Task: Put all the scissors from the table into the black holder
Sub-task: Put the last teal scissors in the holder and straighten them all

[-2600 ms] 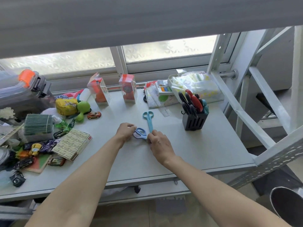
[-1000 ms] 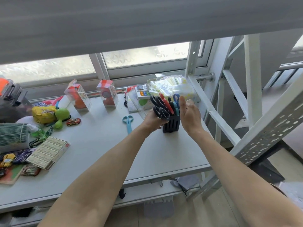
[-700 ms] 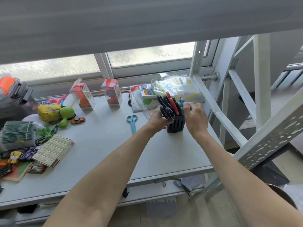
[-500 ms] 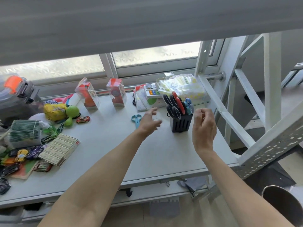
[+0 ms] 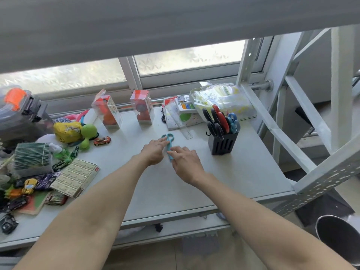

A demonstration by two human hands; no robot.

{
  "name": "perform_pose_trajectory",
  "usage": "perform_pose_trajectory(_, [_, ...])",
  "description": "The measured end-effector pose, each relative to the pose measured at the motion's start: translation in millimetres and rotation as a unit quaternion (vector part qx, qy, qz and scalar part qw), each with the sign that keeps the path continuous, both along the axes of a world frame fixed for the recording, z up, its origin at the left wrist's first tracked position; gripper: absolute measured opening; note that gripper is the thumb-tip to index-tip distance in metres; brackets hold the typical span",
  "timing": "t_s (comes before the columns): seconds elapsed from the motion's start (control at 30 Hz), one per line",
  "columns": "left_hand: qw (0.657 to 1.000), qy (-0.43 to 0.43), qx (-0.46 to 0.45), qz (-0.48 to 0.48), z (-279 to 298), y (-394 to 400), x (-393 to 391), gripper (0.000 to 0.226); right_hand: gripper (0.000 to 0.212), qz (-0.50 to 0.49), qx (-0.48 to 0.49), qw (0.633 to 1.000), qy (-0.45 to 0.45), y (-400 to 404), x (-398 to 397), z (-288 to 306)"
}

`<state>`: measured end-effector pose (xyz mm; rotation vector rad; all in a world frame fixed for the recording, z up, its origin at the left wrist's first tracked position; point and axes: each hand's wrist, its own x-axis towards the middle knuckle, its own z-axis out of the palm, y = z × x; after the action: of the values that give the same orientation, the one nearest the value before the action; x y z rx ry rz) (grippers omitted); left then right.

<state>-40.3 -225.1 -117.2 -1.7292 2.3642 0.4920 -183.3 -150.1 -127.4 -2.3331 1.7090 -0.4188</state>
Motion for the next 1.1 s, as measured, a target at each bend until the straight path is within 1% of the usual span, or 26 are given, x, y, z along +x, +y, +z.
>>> perform_pose_trajectory(0.07, [1.000,0.004,-0.007,-0.001,-1,2,2,0.064,0.040,0.022,0.031,0.998,0.058,-10,6,-2])
perform_pose_trajectory(0.13, [0.999,0.027,-0.018,0.008,-2,3,4,0.062,0.037,0.031,0.045,0.996,0.072,-12,7,-5])
perform_pose_trajectory(0.27, [0.989,0.126,-0.020,0.081,-5,6,4,0.049,0.024,-0.002,-0.012,1.000,0.009,-1,5,-8])
perform_pose_trajectory(0.37, [0.983,0.129,-0.013,0.131,-10,12,3,0.047,0.018,-0.009,0.000,0.999,-0.032,13,-1,-12])
perform_pose_trajectory(0.43, [0.979,0.140,-0.013,0.149,-13,20,0,0.040,0.016,-0.029,0.011,0.998,-0.060,21,-6,-15])
perform_pose_trajectory(0.47, [0.975,0.158,-0.012,0.158,-14,23,-2,0.036,0.019,-0.043,0.016,0.996,-0.078,24,-9,-16])
perform_pose_trajectory(0.53, [0.959,0.214,0.002,0.186,-17,30,-7,0.028,0.031,-0.069,0.033,0.991,-0.111,28,-14,-17])
perform_pose_trajectory(0.6, [0.937,0.269,0.033,0.221,-16,35,-11,0.022,0.040,-0.088,0.049,0.988,-0.114,30,-18,-16])
perform_pose_trajectory(0.7, [0.896,0.348,0.097,0.258,-5,39,-17,0.021,0.034,-0.090,0.043,0.993,-0.060,33,-24,-13])
perform_pose_trajectory(0.77, [0.872,0.395,0.138,0.252,8,44,-24,0.026,0.022,-0.100,0.029,0.993,-0.051,40,-29,-12])
perform_pose_trajectory(0.83, [0.873,0.405,0.162,0.220,22,49,-35,0.031,0.010,-0.111,-0.006,0.993,-0.047,47,-37,-12])
perform_pose_trajectory(0.9, [0.874,0.408,0.179,0.191,35,51,-47,0.036,0.010,-0.110,-0.052,0.992,-0.035,54,-49,-15])
perform_pose_trajectory(1.0, [0.849,0.445,0.219,0.181,48,51,-65,0.035,0.009,-0.114,-0.109,0.987,-0.028,65,-74,-20])
perform_pose_trajectory(1.1, [0.847,0.452,0.218,0.175,52,51,-79,0.031,0.009,-0.133,-0.147,0.980,-0.025,80,-104,-21])
